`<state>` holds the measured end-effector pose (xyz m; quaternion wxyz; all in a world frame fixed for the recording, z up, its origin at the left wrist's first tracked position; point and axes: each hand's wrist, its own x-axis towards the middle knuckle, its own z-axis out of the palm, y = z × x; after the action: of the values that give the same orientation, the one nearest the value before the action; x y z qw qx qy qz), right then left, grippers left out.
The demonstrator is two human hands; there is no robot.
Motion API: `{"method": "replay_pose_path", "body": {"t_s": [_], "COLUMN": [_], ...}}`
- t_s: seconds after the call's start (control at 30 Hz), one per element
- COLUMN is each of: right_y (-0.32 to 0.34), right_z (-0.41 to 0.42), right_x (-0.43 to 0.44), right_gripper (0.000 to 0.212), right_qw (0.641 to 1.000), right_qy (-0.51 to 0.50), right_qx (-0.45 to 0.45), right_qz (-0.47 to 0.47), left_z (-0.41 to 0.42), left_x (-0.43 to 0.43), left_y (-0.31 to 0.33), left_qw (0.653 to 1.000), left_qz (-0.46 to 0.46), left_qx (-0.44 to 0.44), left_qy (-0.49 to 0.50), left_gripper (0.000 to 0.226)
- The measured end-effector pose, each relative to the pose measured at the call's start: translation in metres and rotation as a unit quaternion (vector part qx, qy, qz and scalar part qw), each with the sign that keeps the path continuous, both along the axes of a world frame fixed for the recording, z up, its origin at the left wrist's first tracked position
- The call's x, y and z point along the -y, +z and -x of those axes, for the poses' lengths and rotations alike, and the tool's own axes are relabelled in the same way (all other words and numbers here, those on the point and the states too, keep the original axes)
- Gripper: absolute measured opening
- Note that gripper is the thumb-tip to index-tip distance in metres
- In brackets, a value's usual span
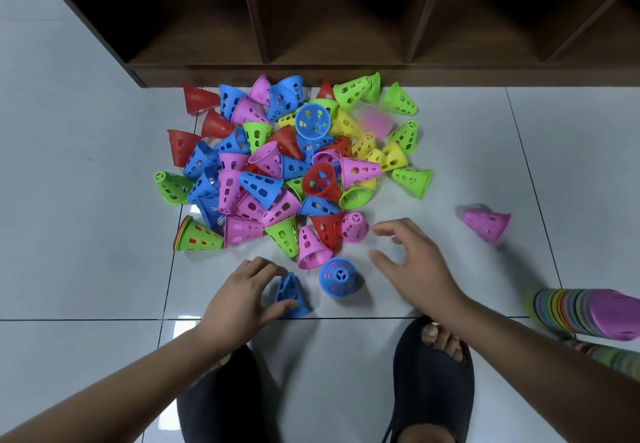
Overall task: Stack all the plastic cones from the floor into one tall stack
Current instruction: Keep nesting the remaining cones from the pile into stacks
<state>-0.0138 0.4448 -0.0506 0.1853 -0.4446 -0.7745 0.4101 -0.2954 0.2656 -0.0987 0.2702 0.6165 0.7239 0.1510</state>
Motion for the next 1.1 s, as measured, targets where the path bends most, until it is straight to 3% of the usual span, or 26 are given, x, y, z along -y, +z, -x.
{"method": "replay_pose_path", "body": {"t_s": [0.23, 0.37, 0.53, 0.83, 0.93, 1.1], "right_y": [-0.041, -0.055, -0.064, -0.068, -0.055, -0.013], "right_z": [-0.062, -0.088, -0.105, -0.102, -0.083, -0.036], "right_x": [-0.066, -0.080, -0.082, -0.067, -0.057, -0.031], "right_gripper": [0.040, 0.054, 0.060, 0.064, 0.053, 0.036], "right_qw": [0.956, 0.922, 0.903, 0.926, 0.949, 0.982], "right_qy": [-0.079, -0.111, -0.124, -0.103, -0.110, -0.092], "right_qx": [0.217, 0.330, 0.396, 0.363, 0.283, 0.140], "right_qz": [-0.182, -0.170, -0.113, 0.018, 0.080, 0.084], "left_z": [-0.012, -0.019, -0.030, -0.034, -0.034, -0.033], "left_x": [0.005, 0.004, 0.004, 0.004, 0.003, 0.001], "left_y": [-0.003, -0.005, -0.006, -0.008, -0.003, -0.002], "left_qw": [0.992, 0.989, 0.984, 0.975, 0.974, 0.962], "left_qz": [0.100, 0.132, 0.160, 0.187, 0.184, 0.195], "left_qx": [0.050, 0.050, 0.070, 0.097, 0.106, 0.140], "left_qy": [0.055, 0.052, 0.046, 0.065, 0.083, 0.128], "left_gripper": [0.077, 0.083, 0.081, 0.068, 0.050, 0.037]}}
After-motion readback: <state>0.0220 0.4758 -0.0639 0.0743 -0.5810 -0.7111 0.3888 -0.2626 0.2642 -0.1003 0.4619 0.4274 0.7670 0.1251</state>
